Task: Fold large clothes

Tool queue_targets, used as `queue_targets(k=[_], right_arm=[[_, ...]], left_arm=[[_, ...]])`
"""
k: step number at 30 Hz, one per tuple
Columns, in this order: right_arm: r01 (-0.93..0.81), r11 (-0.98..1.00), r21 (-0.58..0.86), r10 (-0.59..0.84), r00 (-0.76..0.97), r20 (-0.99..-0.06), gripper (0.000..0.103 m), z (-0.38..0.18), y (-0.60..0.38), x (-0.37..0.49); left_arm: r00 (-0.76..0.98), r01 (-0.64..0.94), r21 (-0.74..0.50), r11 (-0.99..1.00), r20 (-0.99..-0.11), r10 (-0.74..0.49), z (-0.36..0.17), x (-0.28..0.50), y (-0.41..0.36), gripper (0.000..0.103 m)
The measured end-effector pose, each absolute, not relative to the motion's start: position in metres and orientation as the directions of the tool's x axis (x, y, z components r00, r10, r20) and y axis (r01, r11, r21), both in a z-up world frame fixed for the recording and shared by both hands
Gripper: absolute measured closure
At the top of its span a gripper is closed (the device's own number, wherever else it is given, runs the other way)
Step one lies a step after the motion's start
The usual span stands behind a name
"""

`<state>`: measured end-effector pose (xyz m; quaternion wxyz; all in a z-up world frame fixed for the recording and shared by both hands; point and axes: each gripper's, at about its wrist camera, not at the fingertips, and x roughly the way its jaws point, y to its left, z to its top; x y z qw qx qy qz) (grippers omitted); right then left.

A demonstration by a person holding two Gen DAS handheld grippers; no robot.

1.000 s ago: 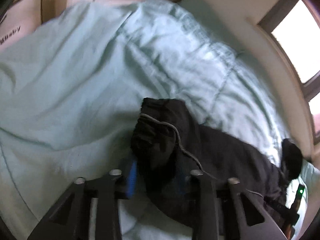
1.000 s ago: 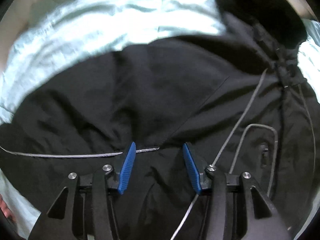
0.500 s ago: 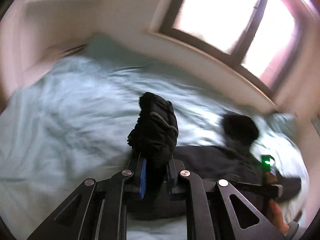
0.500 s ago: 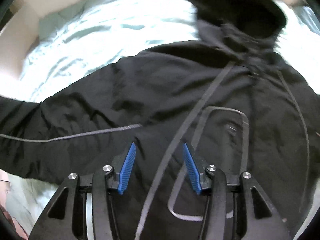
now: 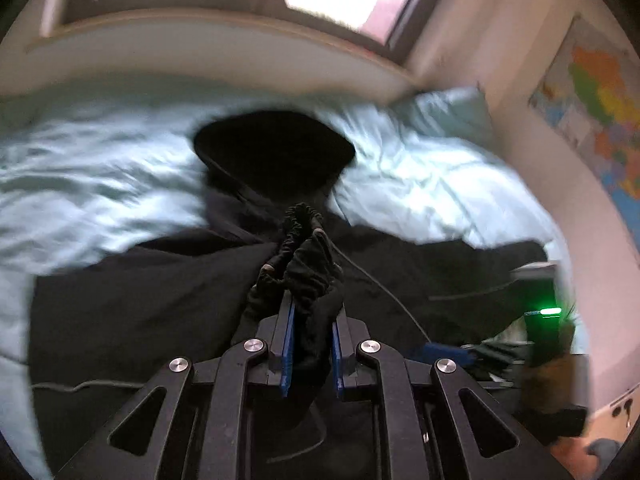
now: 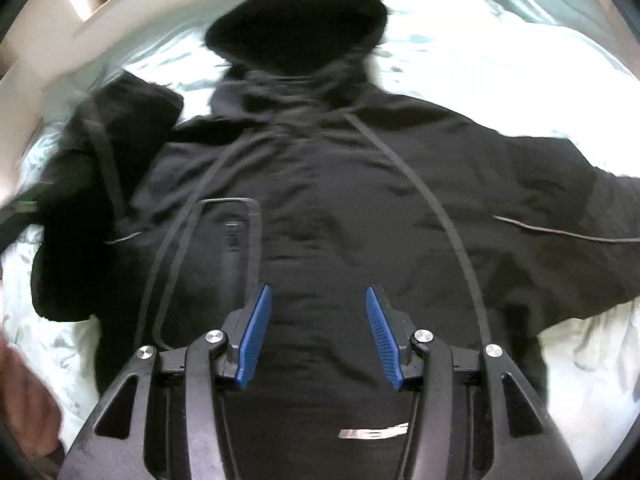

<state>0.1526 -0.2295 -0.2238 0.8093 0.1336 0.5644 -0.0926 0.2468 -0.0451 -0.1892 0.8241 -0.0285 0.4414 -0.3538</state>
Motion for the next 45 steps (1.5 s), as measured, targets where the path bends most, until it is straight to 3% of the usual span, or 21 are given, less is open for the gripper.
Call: queue_targets(k=[6,11,14,15,16,18,23,29,34,37,38,40,42,45], right_arm=[[0.326,0.940,0.099,-0.002,0.297,-0.955,0.050,-0.248,-0.275,0.140],[0.300,0.943,0.143,0.058,0.275,-0.960,0.049,-0.266,-0.288,0.147],[0.277,0.938,0.211,0.121,0.306,-0.944,0.037,-0.266,-0.283,0.158],[0.269,0.933,0.240,0.148,0.322,-0.935,0.031,-0.264,-0.281,0.161],[0.263,0.927,0.267,0.172,0.335,-0.926,0.027,-0.263,-0.279,0.165],[0.250,0.916,0.313,0.214,0.354,-0.910,0.023,-0.260,-0.274,0.171],[0.236,0.902,0.363,0.270,0.349,-0.897,0.023,-0.266,-0.258,0.185],[0.294,0.804,0.517,0.437,0.298,-0.849,0.022,-0.301,-0.250,0.198],[0.338,0.654,0.676,0.602,0.309,-0.736,0.021,-0.320,-0.238,0.215],[0.321,0.704,0.633,0.562,0.292,-0.774,0.018,-0.317,-0.226,0.225],[0.318,0.745,0.586,0.520,0.273,-0.809,0.020,-0.320,-0.220,0.231],[0.329,0.782,0.529,0.467,0.254,-0.847,0.057,-0.322,-0.220,0.235],[0.331,0.769,0.546,0.456,0.315,-0.833,0.065,-0.309,-0.233,0.230],[0.302,0.811,0.501,0.355,0.428,-0.831,0.068,-0.264,-0.259,0.218]], left_arm=[[0.172,0.429,-0.442,0.788,-0.816,-0.552,-0.289,0.276,-0.096,0.085],[0.072,0.349,-0.540,0.766,-0.799,-0.597,-0.312,0.278,-0.091,0.084],[0.019,0.311,-0.580,0.753,-0.789,-0.615,-0.313,0.279,-0.084,0.078],[0.007,0.297,-0.597,0.746,-0.780,-0.626,-0.312,0.280,-0.080,0.069],[-0.006,0.268,-0.630,0.729,-0.758,-0.652,-0.311,0.280,-0.073,0.053],[-0.018,0.204,-0.715,0.669,-0.686,-0.728,-0.308,0.276,-0.062,0.040],[0.041,0.182,-0.733,0.656,-0.661,-0.749,-0.292,0.269,-0.038,0.039],[0.178,0.221,-0.634,0.741,-0.721,-0.670,-0.261,0.265,0.001,0.039],[0.241,0.211,-0.571,0.793,-0.756,-0.608,-0.246,0.268,0.038,0.039],[0.261,0.197,-0.544,0.816,-0.773,-0.578,-0.244,0.270,0.051,0.039],[0.267,0.189,-0.542,0.819,-0.774,-0.574,-0.245,0.271,0.053,0.039],[0.287,0.177,-0.528,0.830,-0.779,-0.557,-0.244,0.272,0.055,0.039],[0.318,0.178,-0.501,0.847,-0.785,-0.531,-0.238,0.271,0.059,0.039],[0.355,0.212,-0.431,0.877,-0.802,-0.480,-0.229,0.272,0.056,0.039]])
